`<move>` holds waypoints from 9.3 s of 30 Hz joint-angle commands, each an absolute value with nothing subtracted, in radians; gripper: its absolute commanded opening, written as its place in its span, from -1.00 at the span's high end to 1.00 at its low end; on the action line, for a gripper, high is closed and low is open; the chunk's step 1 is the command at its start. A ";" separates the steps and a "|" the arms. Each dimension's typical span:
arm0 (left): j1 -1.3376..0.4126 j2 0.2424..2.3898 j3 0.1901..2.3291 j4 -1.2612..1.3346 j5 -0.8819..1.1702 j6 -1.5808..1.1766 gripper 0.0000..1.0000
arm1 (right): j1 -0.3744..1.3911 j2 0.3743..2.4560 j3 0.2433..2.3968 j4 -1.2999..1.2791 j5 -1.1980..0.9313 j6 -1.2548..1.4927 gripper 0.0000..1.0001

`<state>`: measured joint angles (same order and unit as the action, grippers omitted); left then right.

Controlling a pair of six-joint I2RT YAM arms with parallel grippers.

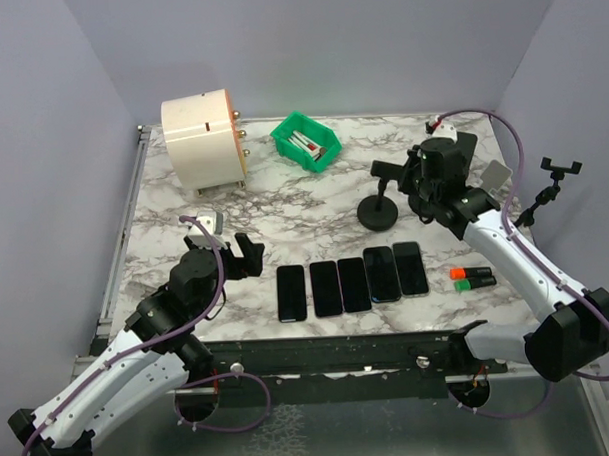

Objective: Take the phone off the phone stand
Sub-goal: Move the phone stand to the center of the board, then adjust the phone at the center of the board.

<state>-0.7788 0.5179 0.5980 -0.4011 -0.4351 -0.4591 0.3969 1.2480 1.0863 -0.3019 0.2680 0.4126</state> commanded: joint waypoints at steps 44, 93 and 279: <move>-0.773 0.478 0.583 -0.417 -0.426 -0.451 -0.72 | 0.306 1.353 1.257 -0.234 0.316 0.409 0.99; -0.773 0.470 0.583 -0.416 -0.420 -0.449 -0.72 | 0.277 1.315 1.187 -0.277 0.197 0.346 0.27; -0.769 0.757 0.230 -0.127 -0.047 -0.995 -0.92 | 0.198 0.948 0.277 -0.142 -0.110 0.759 -0.33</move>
